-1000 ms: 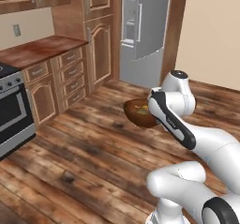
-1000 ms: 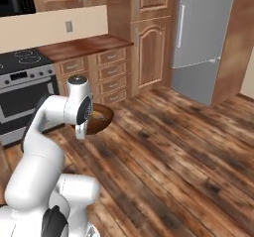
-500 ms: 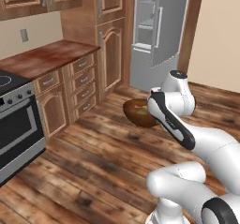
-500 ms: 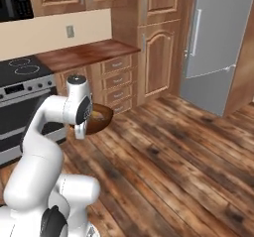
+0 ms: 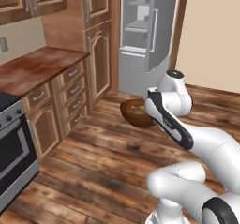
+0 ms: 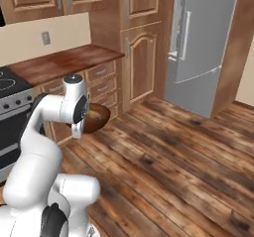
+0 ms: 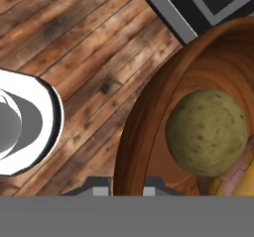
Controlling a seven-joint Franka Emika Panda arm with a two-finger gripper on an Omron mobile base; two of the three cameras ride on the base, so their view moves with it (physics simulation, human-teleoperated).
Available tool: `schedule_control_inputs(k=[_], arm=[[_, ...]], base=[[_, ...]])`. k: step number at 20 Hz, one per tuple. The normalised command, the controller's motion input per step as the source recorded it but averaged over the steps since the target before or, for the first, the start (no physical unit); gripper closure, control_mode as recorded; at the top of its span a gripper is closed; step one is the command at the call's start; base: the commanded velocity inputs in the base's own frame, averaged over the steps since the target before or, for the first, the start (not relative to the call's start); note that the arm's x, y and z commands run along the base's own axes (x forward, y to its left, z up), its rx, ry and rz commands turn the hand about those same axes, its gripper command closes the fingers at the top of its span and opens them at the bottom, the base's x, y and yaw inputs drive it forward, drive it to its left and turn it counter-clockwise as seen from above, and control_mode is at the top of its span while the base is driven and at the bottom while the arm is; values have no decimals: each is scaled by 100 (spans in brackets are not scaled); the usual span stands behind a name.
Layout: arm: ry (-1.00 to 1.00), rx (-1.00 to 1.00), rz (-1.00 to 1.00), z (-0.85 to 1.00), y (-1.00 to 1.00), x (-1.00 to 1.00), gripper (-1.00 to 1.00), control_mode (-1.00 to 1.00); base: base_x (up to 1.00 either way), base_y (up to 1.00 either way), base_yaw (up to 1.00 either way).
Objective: Pick the chicken drumstick and potato from their plates and place them in the bowl. Then put the bowl in the fridge.
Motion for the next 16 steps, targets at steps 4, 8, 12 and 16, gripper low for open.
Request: schedule_control_inputs(k=[4, 8, 12, 16], arm=[[0, 0, 0, 0, 0, 0, 100, 100], [0, 0, 0, 0, 0, 0, 100, 100], [0, 0, 0, 0, 0, 0, 100, 100], [0, 0, 0, 0, 0, 0, 100, 100]], base=[[63, 38, -40], [63, 40, -40], [65, 41, -40], [67, 42, -40]])
